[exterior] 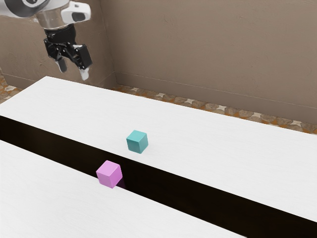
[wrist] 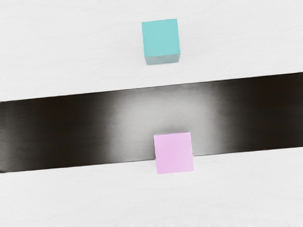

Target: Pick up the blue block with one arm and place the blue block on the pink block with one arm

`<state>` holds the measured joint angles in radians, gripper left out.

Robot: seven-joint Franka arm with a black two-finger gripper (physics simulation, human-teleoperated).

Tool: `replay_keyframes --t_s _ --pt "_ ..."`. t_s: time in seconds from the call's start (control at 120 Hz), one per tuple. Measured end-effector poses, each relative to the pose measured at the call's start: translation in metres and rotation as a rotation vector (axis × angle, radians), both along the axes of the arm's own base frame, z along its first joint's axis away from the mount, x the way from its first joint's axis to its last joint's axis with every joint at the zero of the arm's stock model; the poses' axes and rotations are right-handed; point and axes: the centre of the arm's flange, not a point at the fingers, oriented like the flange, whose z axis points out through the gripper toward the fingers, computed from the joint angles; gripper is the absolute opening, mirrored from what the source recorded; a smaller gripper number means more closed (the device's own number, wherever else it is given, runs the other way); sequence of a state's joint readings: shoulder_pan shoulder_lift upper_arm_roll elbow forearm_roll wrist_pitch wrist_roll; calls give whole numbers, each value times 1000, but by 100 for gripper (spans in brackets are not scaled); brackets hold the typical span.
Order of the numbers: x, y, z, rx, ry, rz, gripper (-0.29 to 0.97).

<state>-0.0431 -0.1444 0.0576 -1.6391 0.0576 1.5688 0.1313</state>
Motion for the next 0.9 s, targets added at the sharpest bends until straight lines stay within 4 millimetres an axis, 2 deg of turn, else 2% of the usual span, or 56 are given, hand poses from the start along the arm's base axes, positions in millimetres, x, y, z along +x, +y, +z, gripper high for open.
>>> replay_keyframes --t_s 0.158,0.267,0.342,0.458,0.525,0.583,0.65,0.9 --pt "-2 5 2 27 0 -115 68" --pt "24 22 -28 34 32 -151 68" --pt "35 27 -64 23 78 -149 68" --pt "70 26 -133 -1 139 -117 68" --pt "93 12 -178 -4 168 -120 68" --pt "109 -1 -207 -2 171 -128 68" --pt "123 -8 -230 -20 158 -114 68" --pt "147 -13 -280 -77 118 20 68"
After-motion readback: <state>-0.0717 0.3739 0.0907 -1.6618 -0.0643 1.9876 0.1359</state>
